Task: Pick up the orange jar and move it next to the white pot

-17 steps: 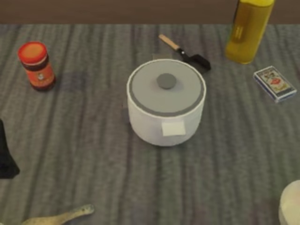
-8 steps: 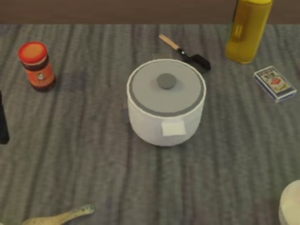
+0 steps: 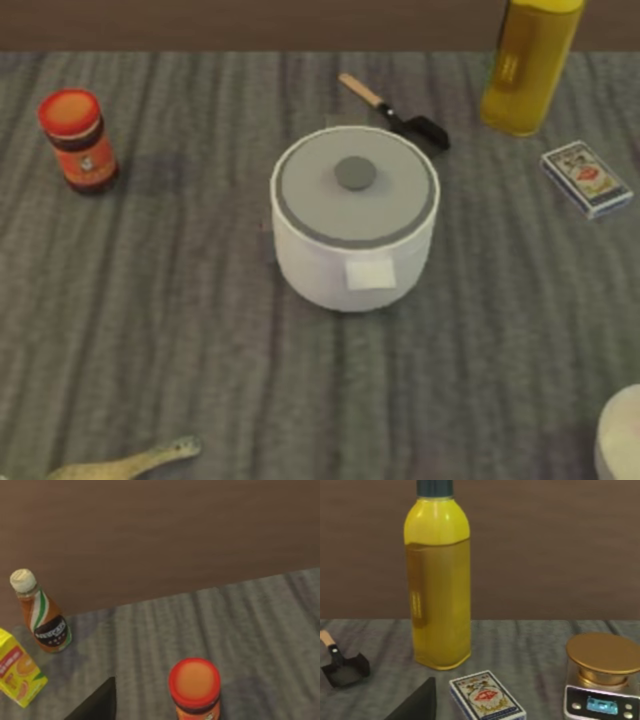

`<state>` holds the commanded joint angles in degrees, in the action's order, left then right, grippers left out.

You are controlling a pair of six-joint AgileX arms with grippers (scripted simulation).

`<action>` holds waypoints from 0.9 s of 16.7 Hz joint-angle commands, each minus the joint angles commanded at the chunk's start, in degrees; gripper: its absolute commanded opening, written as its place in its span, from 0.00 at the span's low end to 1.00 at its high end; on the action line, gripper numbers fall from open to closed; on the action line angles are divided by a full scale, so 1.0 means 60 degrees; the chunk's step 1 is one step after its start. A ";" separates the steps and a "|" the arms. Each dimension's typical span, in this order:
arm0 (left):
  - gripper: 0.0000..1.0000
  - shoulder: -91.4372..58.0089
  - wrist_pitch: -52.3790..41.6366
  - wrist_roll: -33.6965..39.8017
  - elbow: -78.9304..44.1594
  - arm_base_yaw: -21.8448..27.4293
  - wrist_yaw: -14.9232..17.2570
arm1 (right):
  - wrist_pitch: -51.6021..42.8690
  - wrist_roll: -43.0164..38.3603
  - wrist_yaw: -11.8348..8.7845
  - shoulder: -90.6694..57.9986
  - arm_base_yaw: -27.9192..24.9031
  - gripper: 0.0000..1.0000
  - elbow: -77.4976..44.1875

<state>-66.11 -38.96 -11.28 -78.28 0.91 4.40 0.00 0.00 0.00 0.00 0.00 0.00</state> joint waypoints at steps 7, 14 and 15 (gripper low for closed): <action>1.00 -0.5717 -0.2929 -0.1029 -0.7420 -0.0050 0.0037 | 0.0000 0.0000 0.0000 0.0000 0.0000 1.00 0.0000; 1.00 -1.1556 -0.6334 -0.1783 -1.2538 -0.0117 -0.0080 | 0.0000 0.0000 0.0000 0.0000 0.0000 1.00 0.0000; 1.00 -1.2295 -0.6801 -0.1858 -1.3024 -0.0124 -0.0102 | 0.0000 0.0000 0.0000 0.0000 0.0000 1.00 0.0000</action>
<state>-139.88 -79.77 -22.43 -156.42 0.16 3.79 0.00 0.00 0.00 0.00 0.00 0.00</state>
